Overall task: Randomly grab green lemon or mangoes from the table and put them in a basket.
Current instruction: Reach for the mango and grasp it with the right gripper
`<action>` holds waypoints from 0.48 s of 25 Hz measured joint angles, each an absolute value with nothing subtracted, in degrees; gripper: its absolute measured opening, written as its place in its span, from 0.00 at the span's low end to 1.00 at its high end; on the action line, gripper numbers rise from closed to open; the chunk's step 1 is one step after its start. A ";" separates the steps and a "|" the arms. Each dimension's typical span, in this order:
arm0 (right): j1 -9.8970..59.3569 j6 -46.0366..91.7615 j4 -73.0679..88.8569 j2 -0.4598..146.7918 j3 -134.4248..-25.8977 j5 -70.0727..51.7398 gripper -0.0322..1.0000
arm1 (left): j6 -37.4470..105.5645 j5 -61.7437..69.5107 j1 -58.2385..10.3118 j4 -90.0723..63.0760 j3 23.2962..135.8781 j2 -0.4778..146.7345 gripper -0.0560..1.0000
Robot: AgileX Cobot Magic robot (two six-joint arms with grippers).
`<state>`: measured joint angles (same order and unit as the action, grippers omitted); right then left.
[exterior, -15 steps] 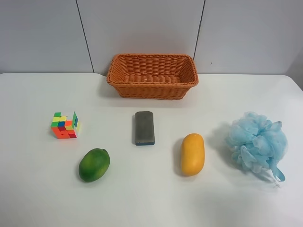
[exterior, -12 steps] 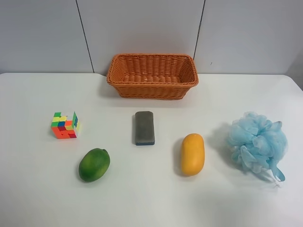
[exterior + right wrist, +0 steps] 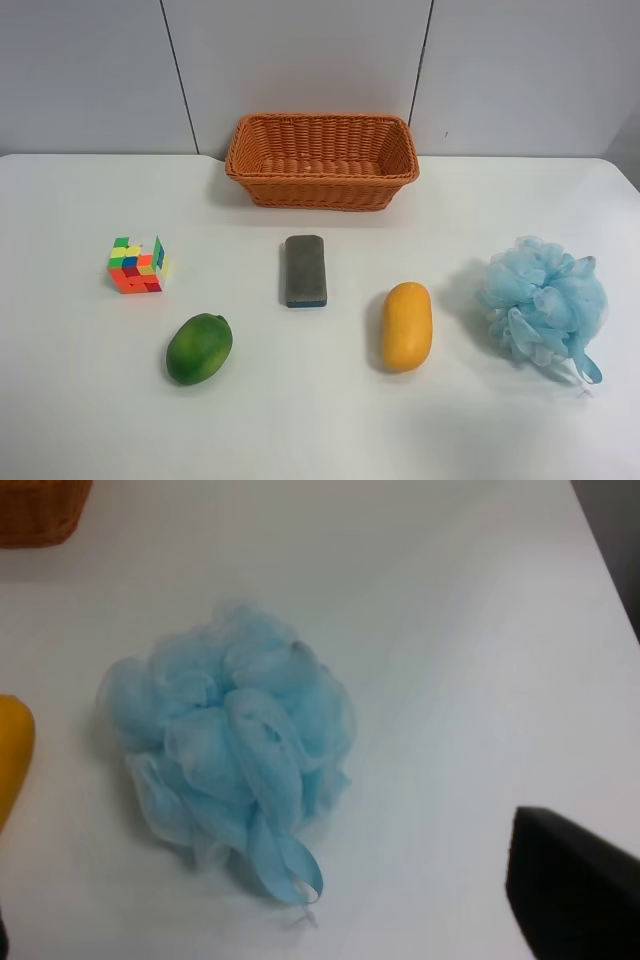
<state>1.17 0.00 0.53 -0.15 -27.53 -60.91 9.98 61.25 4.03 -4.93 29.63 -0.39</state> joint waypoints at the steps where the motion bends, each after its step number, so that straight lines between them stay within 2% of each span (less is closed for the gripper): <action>1: 1.17 0.00 0.53 -0.15 -27.53 -60.91 0.99 | 9.98 61.25 4.03 -4.93 29.63 -0.39 0.99; 7: 1.17 0.81 2.77 1.29 -28.21 -61.58 0.99 | 9.98 61.25 4.03 -4.93 29.63 -0.39 0.99; 12: 1.17 5.01 5.19 14.28 -36.20 -62.92 0.99 | 9.98 61.25 4.03 -4.93 29.63 -0.39 0.99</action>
<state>1.17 5.01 5.19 14.28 -36.20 -62.92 9.98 61.25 4.03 -4.93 29.63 -0.39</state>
